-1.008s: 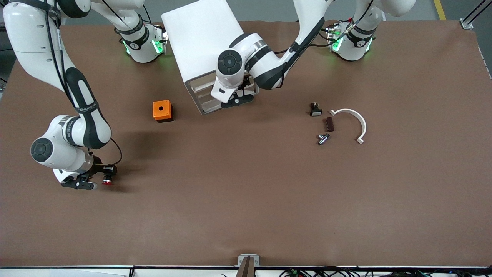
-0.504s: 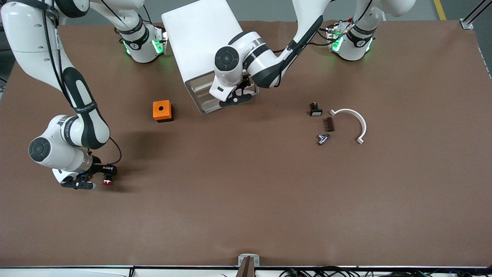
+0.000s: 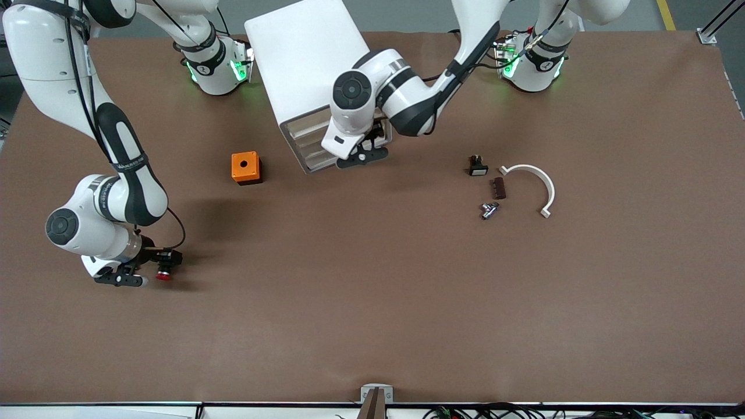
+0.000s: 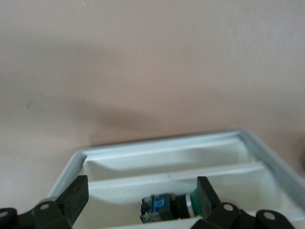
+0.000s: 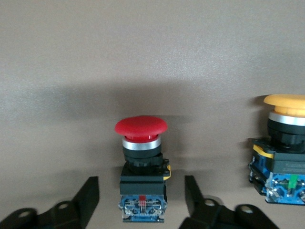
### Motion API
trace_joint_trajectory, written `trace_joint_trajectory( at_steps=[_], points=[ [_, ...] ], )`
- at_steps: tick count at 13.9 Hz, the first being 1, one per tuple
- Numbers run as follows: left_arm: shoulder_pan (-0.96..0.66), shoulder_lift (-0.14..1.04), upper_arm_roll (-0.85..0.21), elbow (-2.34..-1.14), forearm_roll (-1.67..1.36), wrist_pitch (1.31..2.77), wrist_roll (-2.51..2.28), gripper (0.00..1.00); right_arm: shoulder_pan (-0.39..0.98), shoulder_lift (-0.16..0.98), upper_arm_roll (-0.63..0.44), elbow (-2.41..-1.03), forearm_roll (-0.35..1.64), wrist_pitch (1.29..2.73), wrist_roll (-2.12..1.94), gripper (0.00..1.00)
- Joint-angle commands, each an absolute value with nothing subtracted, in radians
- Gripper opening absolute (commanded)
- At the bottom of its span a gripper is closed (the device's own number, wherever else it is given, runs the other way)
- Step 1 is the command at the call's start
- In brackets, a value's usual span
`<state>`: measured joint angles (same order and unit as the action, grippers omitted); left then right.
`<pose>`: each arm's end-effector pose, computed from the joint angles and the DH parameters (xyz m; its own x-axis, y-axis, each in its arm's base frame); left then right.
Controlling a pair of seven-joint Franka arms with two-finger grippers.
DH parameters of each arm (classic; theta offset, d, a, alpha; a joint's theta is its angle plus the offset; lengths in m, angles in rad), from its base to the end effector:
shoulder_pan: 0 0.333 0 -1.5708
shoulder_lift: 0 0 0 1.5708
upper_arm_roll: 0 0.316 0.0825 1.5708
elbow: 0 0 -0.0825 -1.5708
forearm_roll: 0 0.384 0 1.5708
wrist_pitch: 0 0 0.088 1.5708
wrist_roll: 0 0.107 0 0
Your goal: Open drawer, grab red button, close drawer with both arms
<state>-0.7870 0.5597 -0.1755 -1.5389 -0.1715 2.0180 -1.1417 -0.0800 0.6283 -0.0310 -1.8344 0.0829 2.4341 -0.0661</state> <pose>0.4010 -0.5623 0.3276 0.9300 0.2670 -0.2527 0.2813 -0.9594 0.0215 0.6390 -0.0699 0.1838 0.9944 -0.1023 -0.0266 -0.1032 -0.9940 -0.0357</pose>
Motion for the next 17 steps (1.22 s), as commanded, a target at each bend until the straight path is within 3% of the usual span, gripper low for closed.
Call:
trace_joint_trajectory(
  at_steps=[1, 4, 9, 14, 17],
  points=[
    [-0.7, 0.512, -0.179, -1.545, -0.15, 2.005, -1.144, 1.0, -0.078, 0.608, -0.018, -1.81, 0.092, 2.419, -0.074, 1.0],
    [-0.583, 0.459, -0.179, -1.545, -0.114, 1.95, -1.144, 1.0, -0.081, 0.577, -0.02, -1.75, 0.083, 2.268, -0.081, 1.0],
    [-0.367, 0.347, -0.183, -1.54, 0.001, 1.882, -1.128, 1.0, -0.077, 0.422, -0.021, -1.665, 0.054, 1.927, -0.068, 1.0],
    [-0.203, 0.295, -0.178, -1.48, 0.062, 1.795, -1.005, 1.0, -0.055, 0.229, -0.015, -1.666, 0.054, 1.723, 0.017, 1.0],
    [-0.175, 0.221, -0.184, -1.47, 0.137, 1.703, -0.844, 1.0, -0.02, 0.143, -0.017, -1.664, 0.054, 1.695, 0.015, 1.0]
  ],
)
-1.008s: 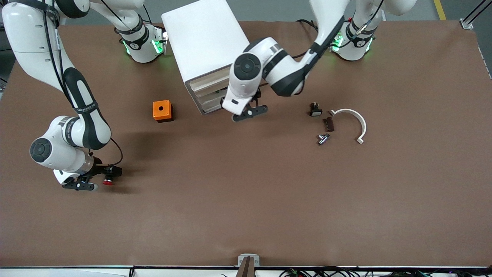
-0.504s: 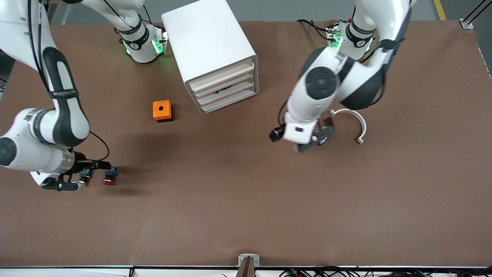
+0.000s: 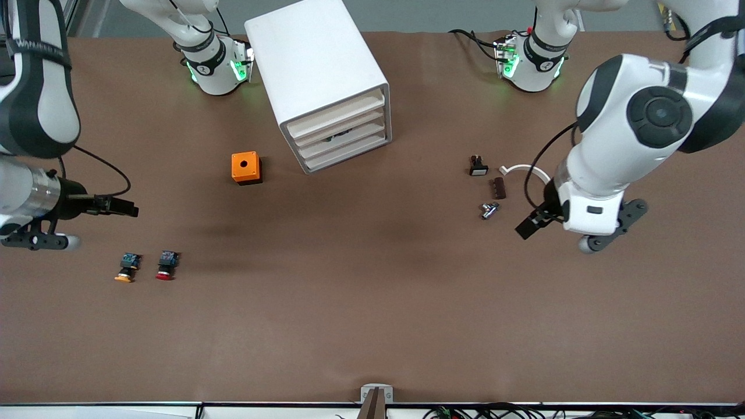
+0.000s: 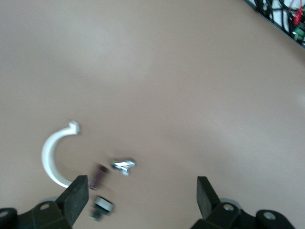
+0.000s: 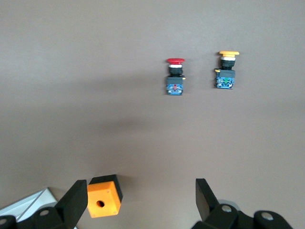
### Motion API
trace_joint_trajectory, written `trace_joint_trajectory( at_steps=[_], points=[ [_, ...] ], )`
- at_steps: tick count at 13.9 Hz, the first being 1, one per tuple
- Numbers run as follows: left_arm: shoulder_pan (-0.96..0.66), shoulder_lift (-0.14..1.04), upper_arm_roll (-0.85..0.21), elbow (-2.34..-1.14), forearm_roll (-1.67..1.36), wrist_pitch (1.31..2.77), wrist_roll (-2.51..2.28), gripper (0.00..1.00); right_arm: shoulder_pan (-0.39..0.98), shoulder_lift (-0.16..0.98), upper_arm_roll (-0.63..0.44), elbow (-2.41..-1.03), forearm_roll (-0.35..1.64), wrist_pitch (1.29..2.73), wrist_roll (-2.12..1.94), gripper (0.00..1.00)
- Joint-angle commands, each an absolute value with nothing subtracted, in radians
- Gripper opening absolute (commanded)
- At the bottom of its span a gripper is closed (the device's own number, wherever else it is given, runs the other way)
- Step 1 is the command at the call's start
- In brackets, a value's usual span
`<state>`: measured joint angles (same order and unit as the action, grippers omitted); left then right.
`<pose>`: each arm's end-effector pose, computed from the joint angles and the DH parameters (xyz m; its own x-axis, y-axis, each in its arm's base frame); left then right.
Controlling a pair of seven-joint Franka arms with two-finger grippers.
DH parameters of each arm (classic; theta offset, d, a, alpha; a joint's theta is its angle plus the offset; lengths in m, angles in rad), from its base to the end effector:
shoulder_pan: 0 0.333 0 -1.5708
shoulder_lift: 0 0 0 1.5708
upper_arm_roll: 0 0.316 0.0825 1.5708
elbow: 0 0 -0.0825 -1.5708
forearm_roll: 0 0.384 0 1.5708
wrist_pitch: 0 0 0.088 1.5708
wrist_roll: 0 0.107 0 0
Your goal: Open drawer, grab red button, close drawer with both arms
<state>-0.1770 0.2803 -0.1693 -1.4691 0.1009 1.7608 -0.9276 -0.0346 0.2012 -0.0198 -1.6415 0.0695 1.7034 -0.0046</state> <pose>0.6167 -0.1992 0.5231 0.8411 0.5384 0.0513 0.5398 -0.8416 -0.0195 0.6079 -0.0257 0.4845 0.9886 -0.0586 -0.1388 -0.0679 -0.9957 -0.0636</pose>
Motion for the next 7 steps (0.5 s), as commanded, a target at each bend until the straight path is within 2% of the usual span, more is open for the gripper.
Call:
trace_joint_trajectory(
  at_steps=[1, 7],
  points=[
    [-0.17, 0.192, -0.181, -1.47, 0.137, 1.698, -0.786, 1.0, -0.02, 0.118, -0.017, -1.664, 0.054, 1.692, 0.012, 1.0],
    [-0.062, 0.049, -0.181, -1.525, 0.118, 1.588, -0.471, 1.0, -0.032, 0.097, -0.025, -1.629, 0.054, 1.614, 0.008, 1.0]
  ],
)
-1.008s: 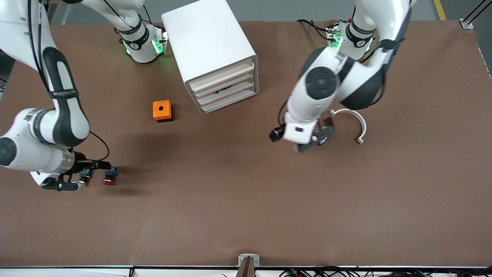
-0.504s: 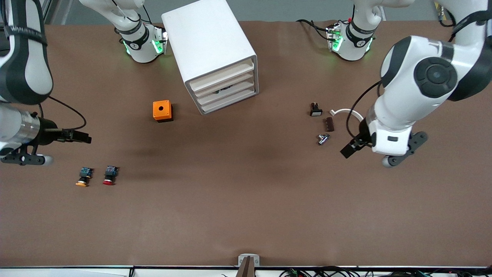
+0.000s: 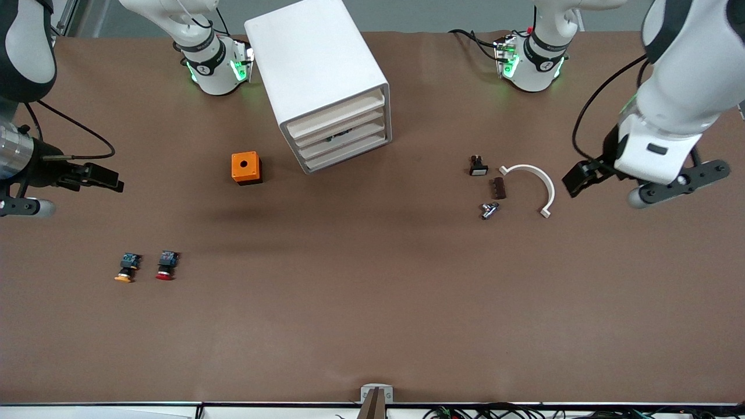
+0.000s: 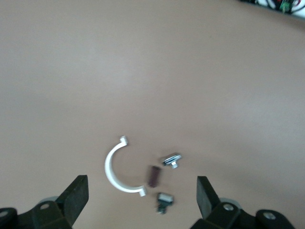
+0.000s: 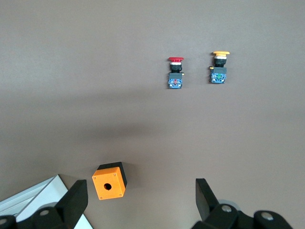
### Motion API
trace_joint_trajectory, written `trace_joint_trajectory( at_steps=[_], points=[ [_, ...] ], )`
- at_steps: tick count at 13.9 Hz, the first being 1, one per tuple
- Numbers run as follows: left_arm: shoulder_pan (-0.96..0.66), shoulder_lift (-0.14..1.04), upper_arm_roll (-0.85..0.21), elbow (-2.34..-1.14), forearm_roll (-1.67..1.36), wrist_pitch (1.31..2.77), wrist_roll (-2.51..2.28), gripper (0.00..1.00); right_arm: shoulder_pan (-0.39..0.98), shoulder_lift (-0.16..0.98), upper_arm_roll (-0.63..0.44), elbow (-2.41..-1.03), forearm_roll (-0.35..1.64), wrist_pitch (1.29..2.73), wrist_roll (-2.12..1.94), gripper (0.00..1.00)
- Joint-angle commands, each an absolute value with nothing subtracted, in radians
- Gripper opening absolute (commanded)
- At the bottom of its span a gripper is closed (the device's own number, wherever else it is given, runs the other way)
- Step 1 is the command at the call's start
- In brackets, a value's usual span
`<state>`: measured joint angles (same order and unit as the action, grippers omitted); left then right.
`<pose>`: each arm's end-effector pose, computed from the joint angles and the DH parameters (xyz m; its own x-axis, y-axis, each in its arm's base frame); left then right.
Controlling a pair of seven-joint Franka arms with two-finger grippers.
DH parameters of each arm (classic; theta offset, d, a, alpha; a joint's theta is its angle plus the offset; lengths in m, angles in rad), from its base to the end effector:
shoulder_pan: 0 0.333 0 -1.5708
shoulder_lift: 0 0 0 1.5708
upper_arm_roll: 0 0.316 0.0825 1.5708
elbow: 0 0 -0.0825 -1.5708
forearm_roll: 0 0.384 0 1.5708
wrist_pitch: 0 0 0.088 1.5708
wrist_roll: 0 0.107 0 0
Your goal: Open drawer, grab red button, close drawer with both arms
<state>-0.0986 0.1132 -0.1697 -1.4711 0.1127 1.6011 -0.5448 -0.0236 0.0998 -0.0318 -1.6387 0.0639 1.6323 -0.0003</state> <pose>0.5756 -0.1399 0.6108 0.9610 0.2692 0.0641 0.2734 -0.9593 -0.0705 0.5816 -0.0250 0.5409 0.9926 -0.0589 -0.1060 -0.0655 -0.9961 -0.0598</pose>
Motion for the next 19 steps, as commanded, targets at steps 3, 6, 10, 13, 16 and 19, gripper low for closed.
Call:
trace_joint_trajectory(
  at_steps=[3, 6, 10, 13, 16, 19],
  points=[
    [-0.037, -0.027, -0.135, -1.578, 0.092, 1.555, -0.289, 1.0, -0.029, 0.095, -0.023, -1.615, 0.025, 1.598, 0.009, 1.0],
    [-0.021, -0.081, -0.079, -1.612, 0.051, 1.534, -0.131, 1.0, -0.029, 0.098, -0.02, -1.606, -0.015, 1.6, 0.011, 1.0],
    [-0.021, -0.164, -0.049, -1.701, 0.025, 1.532, -0.081, 1.0, -0.025, 0.1, -0.02, -1.598, -0.017, 1.598, 0.011, 1.0],
    [-0.026, -0.178, -0.051, -1.721, 0.023, 1.548, -0.078, 1.0, -0.023, 0.106, -0.018, -1.549, -0.011, 1.58, 0.012, 1.0],
    [-0.026, -0.178, -0.052, -1.72, 0.021, 1.548, -0.071, 1.0, -0.025, 0.107, -0.02, -1.482, -0.005, 1.562, 0.017, 1.0],
    [-0.028, -0.175, -0.055, -1.723, 0.02, 1.548, -0.08, 1.0, -0.028, 0.107, -0.02, -1.438, -0.003, 1.522, 0.018, 1.0]
  ],
)
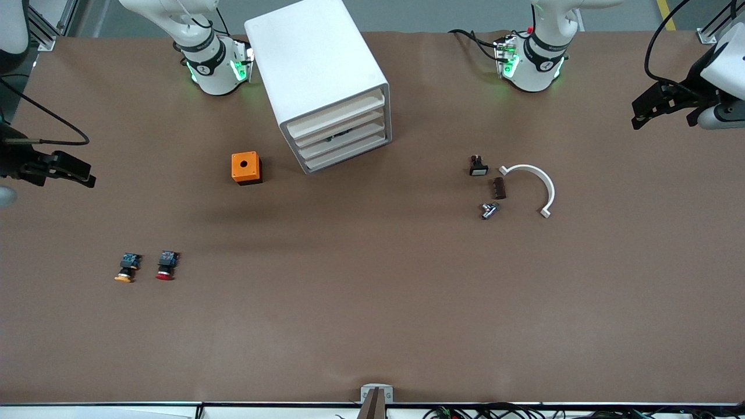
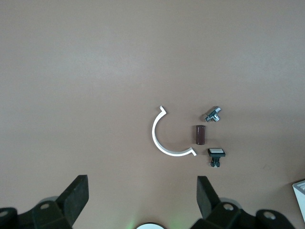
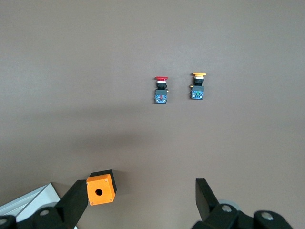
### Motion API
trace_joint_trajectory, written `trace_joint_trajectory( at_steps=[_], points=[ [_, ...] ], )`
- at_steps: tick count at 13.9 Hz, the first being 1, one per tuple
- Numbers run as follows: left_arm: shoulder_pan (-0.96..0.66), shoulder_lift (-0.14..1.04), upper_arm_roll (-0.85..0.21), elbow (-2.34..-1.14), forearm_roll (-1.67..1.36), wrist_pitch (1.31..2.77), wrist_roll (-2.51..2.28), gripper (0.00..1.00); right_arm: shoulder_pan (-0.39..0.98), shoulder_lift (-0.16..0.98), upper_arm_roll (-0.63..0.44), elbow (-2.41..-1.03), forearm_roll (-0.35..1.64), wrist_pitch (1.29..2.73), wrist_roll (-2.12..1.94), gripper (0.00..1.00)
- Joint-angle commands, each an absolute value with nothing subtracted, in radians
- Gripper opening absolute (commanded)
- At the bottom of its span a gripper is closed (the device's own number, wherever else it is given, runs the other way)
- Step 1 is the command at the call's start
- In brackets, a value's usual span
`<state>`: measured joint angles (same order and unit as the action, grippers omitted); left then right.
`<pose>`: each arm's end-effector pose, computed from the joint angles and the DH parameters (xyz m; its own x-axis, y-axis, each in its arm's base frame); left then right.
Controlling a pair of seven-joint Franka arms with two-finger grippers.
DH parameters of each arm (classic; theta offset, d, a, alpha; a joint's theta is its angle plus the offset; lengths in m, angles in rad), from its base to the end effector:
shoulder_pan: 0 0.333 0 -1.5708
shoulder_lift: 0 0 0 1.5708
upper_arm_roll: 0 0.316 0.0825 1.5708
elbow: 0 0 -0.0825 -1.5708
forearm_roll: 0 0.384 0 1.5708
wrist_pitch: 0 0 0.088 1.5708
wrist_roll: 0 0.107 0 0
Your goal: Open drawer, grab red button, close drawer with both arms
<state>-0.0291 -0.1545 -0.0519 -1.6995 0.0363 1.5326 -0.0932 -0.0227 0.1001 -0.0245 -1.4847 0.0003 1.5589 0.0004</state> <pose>0.4999 -0.0387 0.6422 0.9999 0.0142 -0.0084 0.0138 -0.9989 -0.0452 0.5834 -0.0268 0.6071 0.9985 -0.0475 -0.0259 -0.0475 -0.9989 0.0022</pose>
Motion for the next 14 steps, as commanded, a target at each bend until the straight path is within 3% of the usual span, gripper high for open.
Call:
trace_joint_trajectory(
  at_steps=[1, 8, 14],
  points=[
    [-0.028, -0.176, -0.057, -1.724, 0.018, 1.548, -0.083, 1.0, -0.026, 0.106, -0.02, -1.431, -0.003, 1.513, 0.018, 1.0],
    [-0.021, -0.195, -0.051, -1.758, 0.017, 1.56, -0.083, 1.0, -0.025, 0.092, -0.018, -1.434, -0.005, 1.468, 0.014, 1.0],
    [-0.003, -0.14, -0.048, -1.705, -0.006, 1.595, -0.064, 1.0, -0.008, 0.077, -0.012, -1.381, -0.005, 1.382, 0.012, 1.0]
  ],
)
